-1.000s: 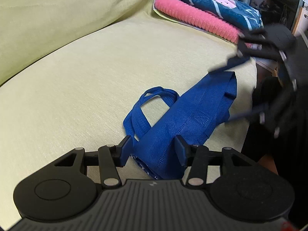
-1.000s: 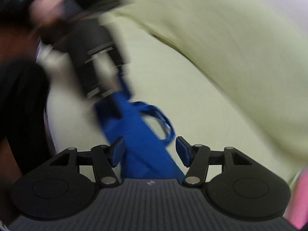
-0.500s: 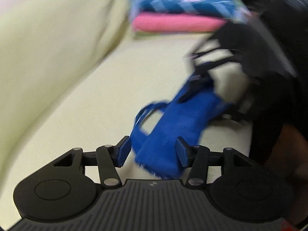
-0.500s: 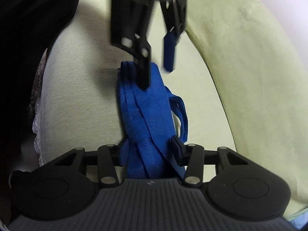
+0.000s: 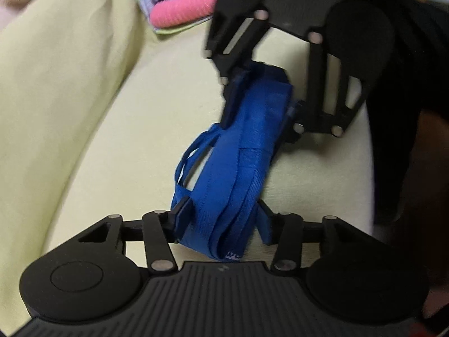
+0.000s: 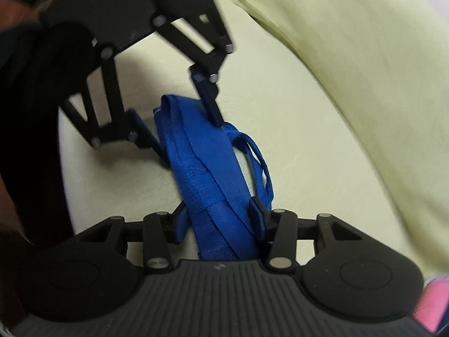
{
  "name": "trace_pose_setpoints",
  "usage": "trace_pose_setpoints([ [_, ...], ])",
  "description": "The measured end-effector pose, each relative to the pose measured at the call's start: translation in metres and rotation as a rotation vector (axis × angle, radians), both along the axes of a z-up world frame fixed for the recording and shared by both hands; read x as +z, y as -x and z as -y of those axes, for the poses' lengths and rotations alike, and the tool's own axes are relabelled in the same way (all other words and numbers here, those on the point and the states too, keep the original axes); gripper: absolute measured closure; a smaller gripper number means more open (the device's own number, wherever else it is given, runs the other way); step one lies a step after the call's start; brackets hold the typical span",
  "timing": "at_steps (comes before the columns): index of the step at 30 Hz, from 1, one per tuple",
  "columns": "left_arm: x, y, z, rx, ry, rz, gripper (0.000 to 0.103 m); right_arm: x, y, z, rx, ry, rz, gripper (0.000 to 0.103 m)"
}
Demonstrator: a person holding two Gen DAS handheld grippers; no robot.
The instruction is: Fold shopping bag
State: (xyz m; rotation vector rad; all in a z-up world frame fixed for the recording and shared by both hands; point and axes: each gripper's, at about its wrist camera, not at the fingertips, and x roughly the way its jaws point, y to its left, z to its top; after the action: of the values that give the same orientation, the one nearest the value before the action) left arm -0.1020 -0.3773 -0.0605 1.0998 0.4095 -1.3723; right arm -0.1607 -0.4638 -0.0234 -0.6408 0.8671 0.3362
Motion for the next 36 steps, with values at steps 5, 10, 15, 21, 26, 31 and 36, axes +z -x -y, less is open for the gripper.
trace_pose_setpoints([
  [5, 0.013, -0.008, -0.008, -0.018, -0.084, -0.169, 0.051, 0.012, -0.005, 0.016, -0.059, -0.273, -0.215, 0.062],
  [10, 0.016, -0.025, -0.007, 0.039, -0.036, -0.212, 0.046, 0.008, -0.027, 0.054, -0.209, -0.52, -0.332, 0.062],
  [15, 0.025, -0.024, -0.014, 0.078, 0.029, -0.22, 0.046, 0.002, -0.033, 0.069, -0.295, -0.634, -0.383, 0.062],
  [21, 0.035, -0.039, -0.019, 0.161, 0.127, -0.285, 0.046, -0.011, -0.035, 0.082, -0.419, -0.797, -0.407, 0.062],
  [26, 0.028, -0.044, -0.012, 0.206, 0.155, -0.29, 0.045, -0.031, -0.029, 0.092, -0.555, -0.96, -0.405, 0.062],
  [31, 0.025, -0.056, -0.01, 0.288, 0.2, -0.366, 0.045, -0.061, -0.013, 0.087, -0.695, -1.104, -0.335, 0.062],
  [36, 0.028, -0.066, -0.012, 0.339, 0.243, -0.462, 0.047, -0.068, 0.004, 0.072, -0.765, -1.146, -0.212, 0.061],
])
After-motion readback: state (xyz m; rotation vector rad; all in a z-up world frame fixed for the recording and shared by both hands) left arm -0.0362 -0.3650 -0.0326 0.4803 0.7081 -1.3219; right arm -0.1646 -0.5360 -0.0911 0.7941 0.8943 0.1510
